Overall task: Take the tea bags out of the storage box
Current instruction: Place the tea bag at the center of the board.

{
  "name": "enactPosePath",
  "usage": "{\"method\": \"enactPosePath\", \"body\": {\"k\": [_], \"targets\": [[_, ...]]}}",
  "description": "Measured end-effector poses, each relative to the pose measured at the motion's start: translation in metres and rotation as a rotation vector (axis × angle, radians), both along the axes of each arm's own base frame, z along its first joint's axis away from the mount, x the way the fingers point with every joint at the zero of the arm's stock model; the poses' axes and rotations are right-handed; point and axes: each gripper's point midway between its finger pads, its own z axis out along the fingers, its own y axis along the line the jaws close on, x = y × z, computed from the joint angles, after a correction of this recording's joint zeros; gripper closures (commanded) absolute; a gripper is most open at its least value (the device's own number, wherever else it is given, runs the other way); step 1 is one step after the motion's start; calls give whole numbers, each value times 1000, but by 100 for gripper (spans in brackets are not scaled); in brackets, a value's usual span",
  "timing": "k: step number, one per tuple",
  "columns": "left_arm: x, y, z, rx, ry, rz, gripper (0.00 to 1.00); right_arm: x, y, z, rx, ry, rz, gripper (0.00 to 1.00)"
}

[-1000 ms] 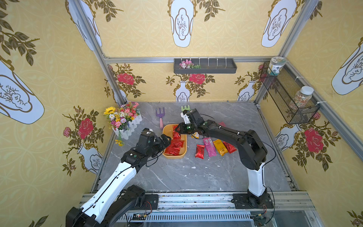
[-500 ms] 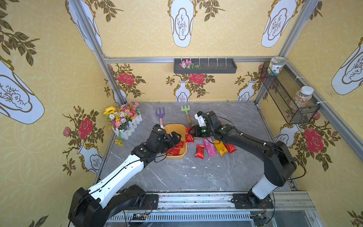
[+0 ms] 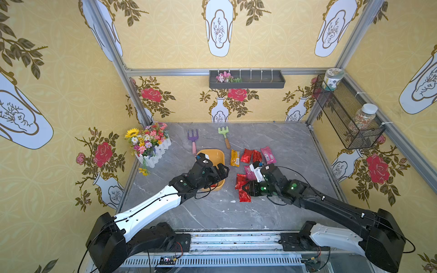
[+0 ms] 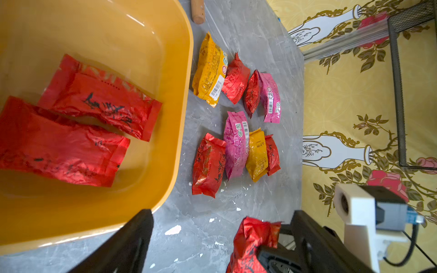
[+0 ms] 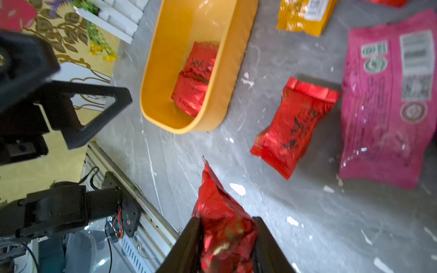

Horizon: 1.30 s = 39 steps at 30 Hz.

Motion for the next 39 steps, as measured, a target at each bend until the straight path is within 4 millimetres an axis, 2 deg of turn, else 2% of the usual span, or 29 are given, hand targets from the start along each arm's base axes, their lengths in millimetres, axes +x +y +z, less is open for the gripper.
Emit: {"method": "enactPosePath", "body": {"k": [7, 12, 16, 20, 25, 29, 34, 39], "targets": [[-22, -12, -20, 4, 36, -29, 3, -23, -23, -52, -62, 102, -66, 60], [-28, -11, -22, -4, 37, -18, 3, -25, -25, -73, -77, 142, -89, 60], [-27, -9, -13, -29, 19, 0, 3, -23, -23, -75, -74, 140, -90, 59], [-27, -3, -3, -37, -10, 19, 0, -17, -21, -63, -62, 114, -102, 54], [-23, 14, 9, -20, -46, 66, 0, -4, -21, -26, -55, 23, -118, 49], [-13, 32, 10, 7, -53, 115, 0, 5, -20, -3, -90, -27, -108, 46], [1, 56, 5, 11, -42, 174, 0, 23, -7, 19, -156, -79, -50, 42], [9, 74, 5, -15, -30, 203, 0, 46, 18, 39, -226, -148, 66, 40]]}}
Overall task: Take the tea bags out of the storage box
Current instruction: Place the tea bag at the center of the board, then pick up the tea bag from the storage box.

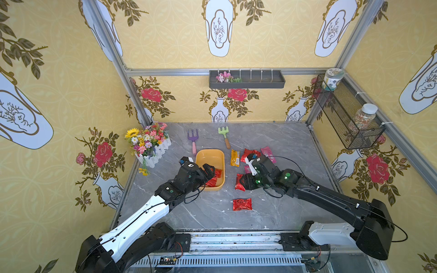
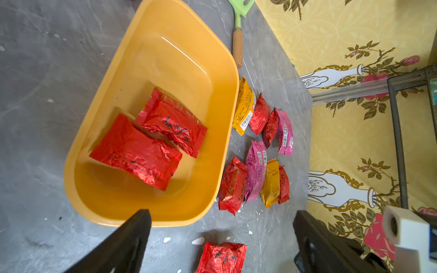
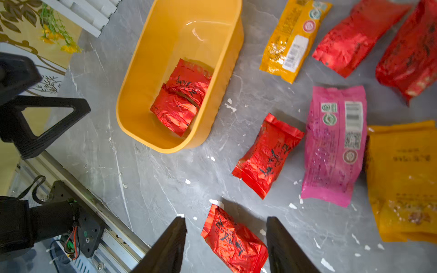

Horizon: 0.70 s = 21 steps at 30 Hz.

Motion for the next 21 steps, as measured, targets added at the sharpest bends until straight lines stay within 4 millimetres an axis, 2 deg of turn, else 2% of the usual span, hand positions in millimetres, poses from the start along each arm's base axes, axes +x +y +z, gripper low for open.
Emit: {"method": "enactPosePath", "body": {"k": [5, 9, 15, 21], "targets": [[6, 16, 5, -34, -9, 28, 0, 20, 32, 6, -75, -31, 150, 39], [11, 38, 6, -69, -18, 79, 0, 34, 64, 0, -142, -46, 280, 38], [8, 51, 2, -117, -15, 96, 0, 55, 112, -26, -262, -63, 449, 35], [1, 52, -4, -136, -4, 82, 0, 72, 131, -64, -376, -66, 535, 29]]}}
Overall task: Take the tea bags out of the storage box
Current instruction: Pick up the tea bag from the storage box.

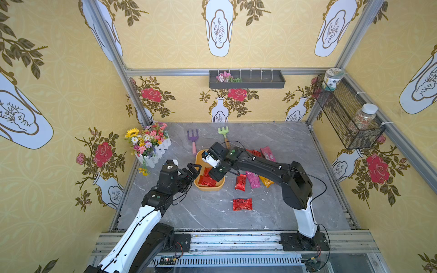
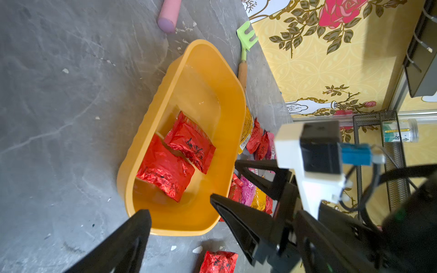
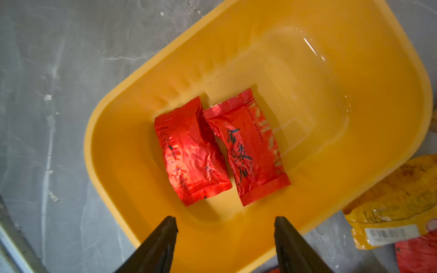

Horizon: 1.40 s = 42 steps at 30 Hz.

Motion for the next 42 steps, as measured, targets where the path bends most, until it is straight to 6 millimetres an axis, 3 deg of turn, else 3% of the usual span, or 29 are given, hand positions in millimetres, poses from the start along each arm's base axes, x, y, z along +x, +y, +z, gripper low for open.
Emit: {"method": "enactPosePath", "body": {"k": [6, 11, 24, 42], "targets": [[-3, 1, 2, -9, -7, -3, 0, 22, 14, -14, -52, -48, 43, 28], [-5, 5, 5, -10, -16, 10, 0, 27, 20, -27, -79, -40, 74, 29], [-13, 16, -10, 10, 21, 45, 0, 46, 11, -50, -106, -14, 55, 33], [-15, 16, -14, 5, 33, 47, 0, 50, 20, -66, -96, 15, 32, 43]]}}
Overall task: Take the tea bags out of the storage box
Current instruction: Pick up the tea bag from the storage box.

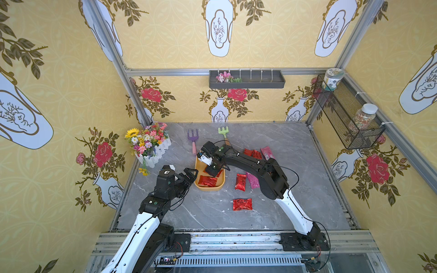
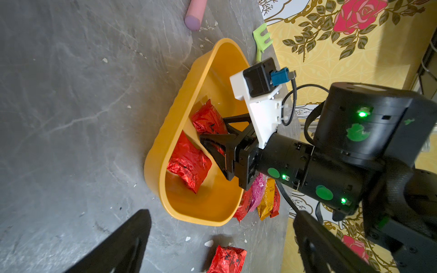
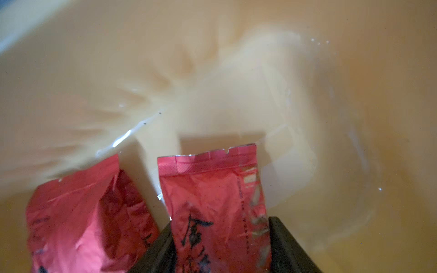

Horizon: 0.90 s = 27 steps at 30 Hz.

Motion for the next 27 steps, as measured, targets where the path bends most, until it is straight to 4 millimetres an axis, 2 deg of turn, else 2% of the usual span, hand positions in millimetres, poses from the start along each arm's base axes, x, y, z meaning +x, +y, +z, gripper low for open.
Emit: {"method": "enactPosePath", "body": {"k": [9, 14, 20, 27], "targets": [[-1, -1, 1, -10, 1, -2, 0, -6, 3, -3, 6, 11, -30, 51], [0, -2, 2, -13, 1, -6, 0, -11, 2, 9, 27, 9, -59, 51], [3, -3, 16, -21, -26, -8, 0, -10, 5, 42, 98, -21, -97, 52], [7, -3, 43, -7, -74, -16, 0, -12, 8, 93, 207, -54, -133, 53]]}}
